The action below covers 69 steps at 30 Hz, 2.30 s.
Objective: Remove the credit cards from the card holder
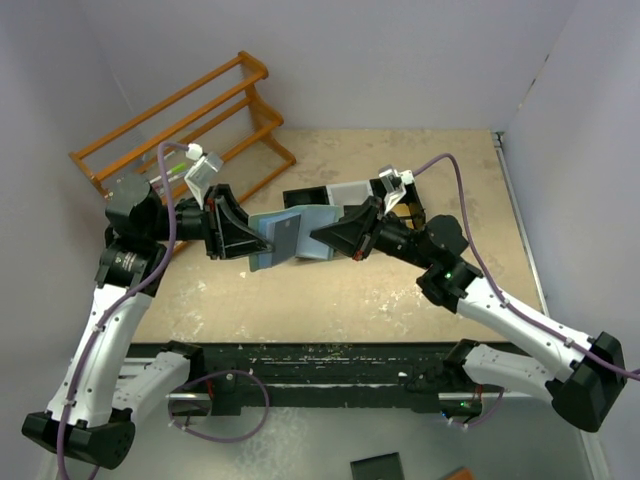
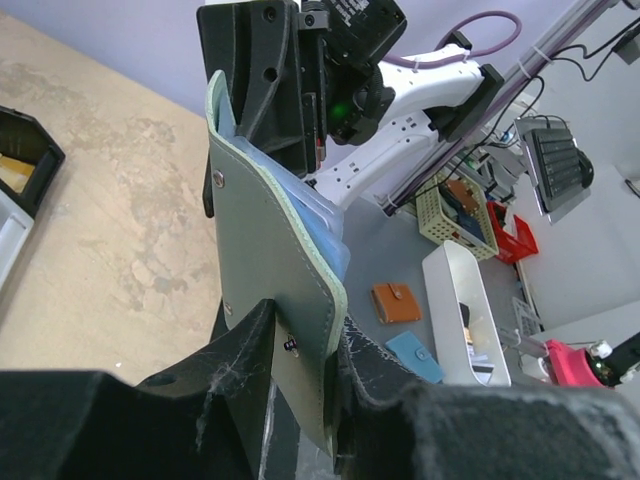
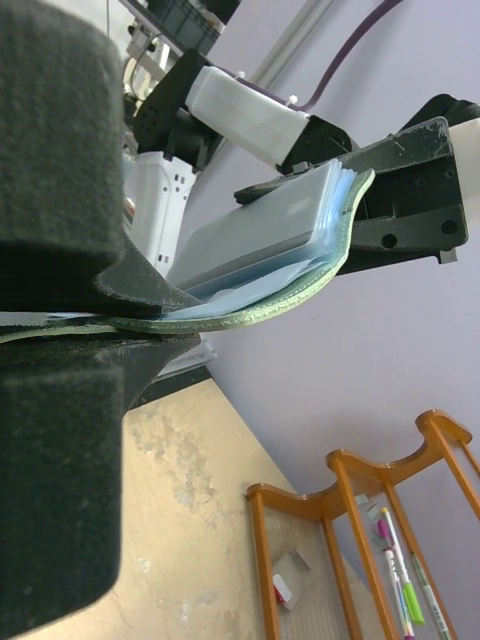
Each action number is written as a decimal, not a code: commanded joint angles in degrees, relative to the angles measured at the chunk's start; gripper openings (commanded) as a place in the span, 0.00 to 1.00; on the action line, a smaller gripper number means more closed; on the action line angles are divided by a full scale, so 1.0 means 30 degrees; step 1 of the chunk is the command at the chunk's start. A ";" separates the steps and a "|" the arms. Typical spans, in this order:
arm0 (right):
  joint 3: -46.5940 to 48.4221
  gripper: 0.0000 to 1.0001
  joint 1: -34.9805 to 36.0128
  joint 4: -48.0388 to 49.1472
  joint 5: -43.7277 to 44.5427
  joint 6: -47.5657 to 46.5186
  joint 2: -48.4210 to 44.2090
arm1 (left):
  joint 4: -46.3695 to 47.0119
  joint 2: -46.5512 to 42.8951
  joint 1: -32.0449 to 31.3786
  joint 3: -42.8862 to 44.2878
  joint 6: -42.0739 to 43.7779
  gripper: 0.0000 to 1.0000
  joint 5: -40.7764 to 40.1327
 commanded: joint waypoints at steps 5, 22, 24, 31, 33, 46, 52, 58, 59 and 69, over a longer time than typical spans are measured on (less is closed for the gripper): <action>0.0443 0.00 0.0157 0.1231 0.0109 0.0263 0.0158 | 0.3234 -0.0392 -0.0012 -0.0772 -0.2462 0.34 0.1857; 0.1124 0.00 0.0718 -0.0223 0.0613 -0.0227 -0.0009 | -0.0813 -0.0288 0.0002 0.0144 0.1581 0.30 -0.1454; 0.1066 0.00 0.0753 -0.0225 0.0562 -0.0198 -0.0060 | -0.3577 -0.0056 -0.0012 0.0965 0.3851 0.30 -0.4009; 0.0871 0.00 0.0784 0.0248 0.0406 0.0171 -0.0186 | -0.5619 0.0272 -0.0007 0.1319 0.5586 0.39 -0.7064; 0.0892 0.00 0.0784 0.0268 0.0378 0.0179 -0.0186 | -0.5595 0.0293 0.0005 0.1347 0.5544 0.41 -0.7017; 0.1085 0.18 0.0694 -0.0892 -0.0023 0.0595 -0.0057 | -0.0877 0.0077 -0.0012 0.0117 0.0612 0.06 -0.0320; 0.2281 0.56 -0.0056 -0.5663 0.0635 -0.1533 -0.1349 | 0.0115 0.0055 0.0002 0.0249 -0.0865 0.01 0.0195; 0.2683 0.71 -0.2406 -0.7273 -0.2559 -0.1730 -0.2672 | 0.3113 0.0132 -0.0010 -0.0407 -0.4086 0.00 0.1436; 0.2738 0.71 -0.2804 -0.7444 -0.2942 -0.1707 -0.2943 | 0.3564 0.0140 -0.0012 -0.0497 -0.4549 0.00 0.1548; 0.2082 0.73 -0.3210 -0.4790 -0.5814 -0.0069 -0.3677 | 0.6328 0.0393 -0.0012 -0.0981 -0.7217 0.00 0.1927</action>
